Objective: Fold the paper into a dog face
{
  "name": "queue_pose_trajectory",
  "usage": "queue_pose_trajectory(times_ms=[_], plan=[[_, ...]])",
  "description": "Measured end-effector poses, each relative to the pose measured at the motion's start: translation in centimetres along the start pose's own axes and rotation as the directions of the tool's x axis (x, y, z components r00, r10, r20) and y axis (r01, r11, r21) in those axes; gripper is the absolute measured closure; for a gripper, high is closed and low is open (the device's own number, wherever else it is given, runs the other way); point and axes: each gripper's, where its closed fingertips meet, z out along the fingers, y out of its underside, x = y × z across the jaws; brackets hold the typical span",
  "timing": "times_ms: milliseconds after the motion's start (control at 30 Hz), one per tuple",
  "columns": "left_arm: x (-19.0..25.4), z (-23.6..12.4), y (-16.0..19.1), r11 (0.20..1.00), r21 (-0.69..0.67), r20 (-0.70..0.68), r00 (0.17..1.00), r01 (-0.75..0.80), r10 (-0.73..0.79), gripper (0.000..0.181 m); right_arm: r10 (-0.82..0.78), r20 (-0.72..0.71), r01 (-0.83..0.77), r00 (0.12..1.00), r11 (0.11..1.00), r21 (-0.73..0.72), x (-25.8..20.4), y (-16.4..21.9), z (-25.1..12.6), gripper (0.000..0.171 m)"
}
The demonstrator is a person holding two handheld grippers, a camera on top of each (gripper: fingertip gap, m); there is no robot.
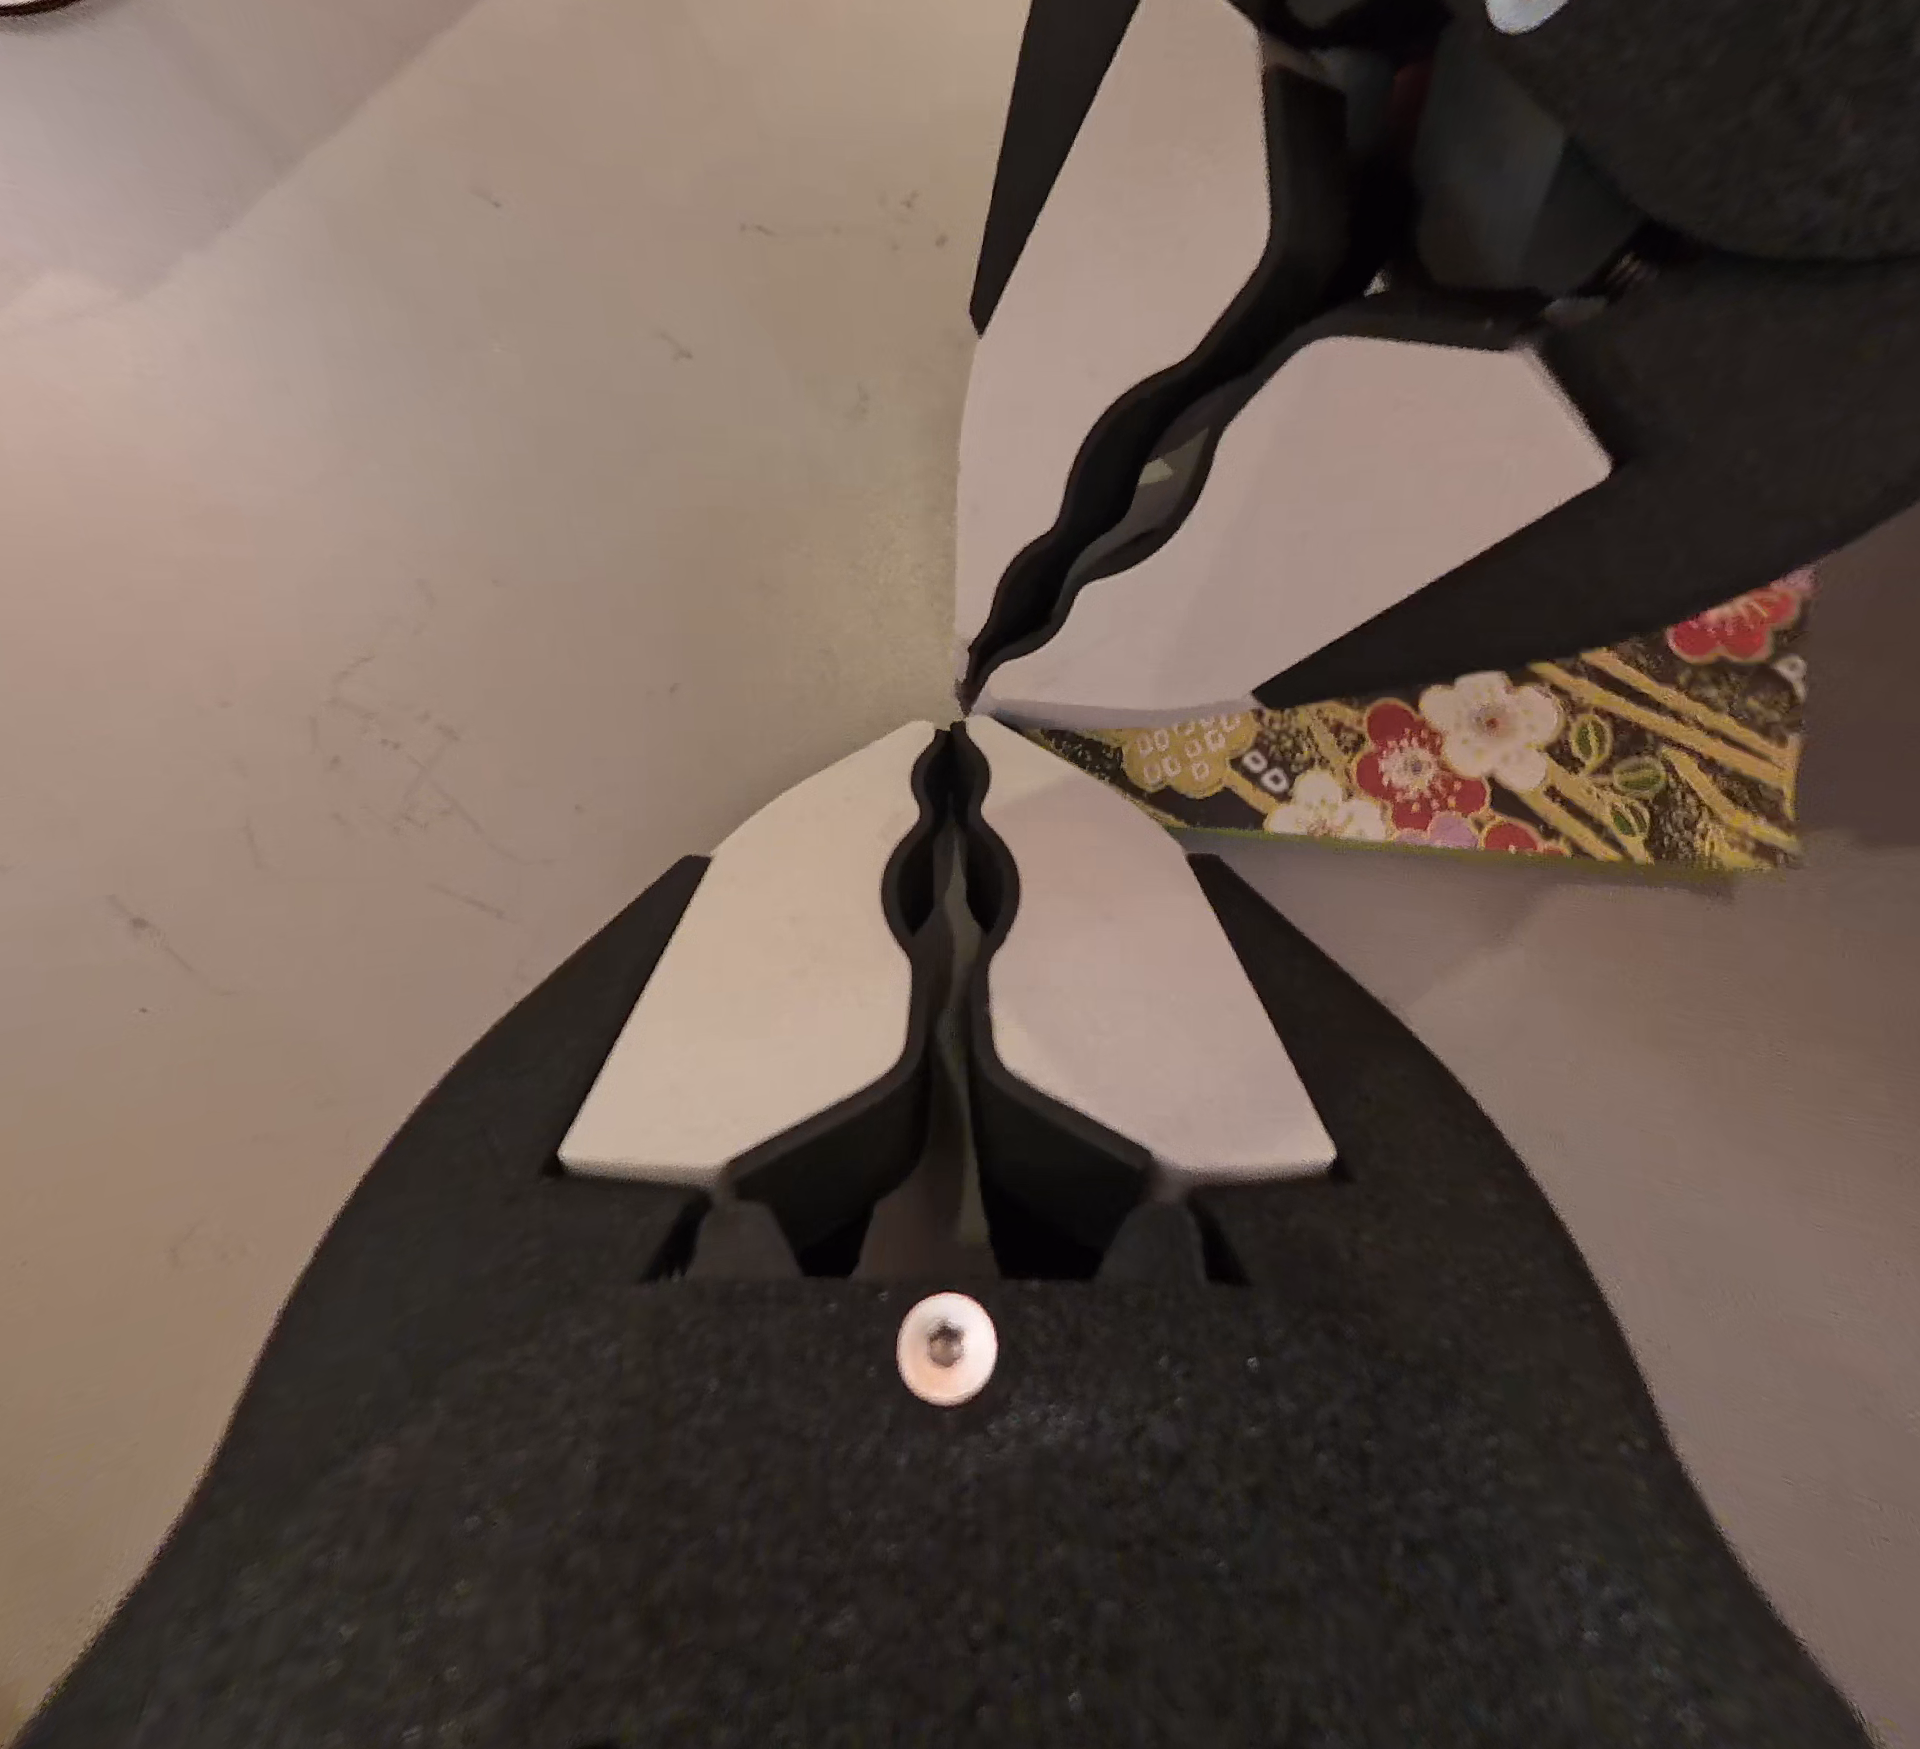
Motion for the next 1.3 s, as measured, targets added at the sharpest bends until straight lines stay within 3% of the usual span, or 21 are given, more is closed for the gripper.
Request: queue_pose_trajectory(times_ms=[1300], plan=[[-0.1, 0.1, 0.0, 1.000, -0.005, 0.027, 1.000, -0.009, 0.009, 0.181, 0.031, -0.074, -0.034, 0.997, 0.999, -0.029, 0.3, 4.9, -3.2, 0.171]])
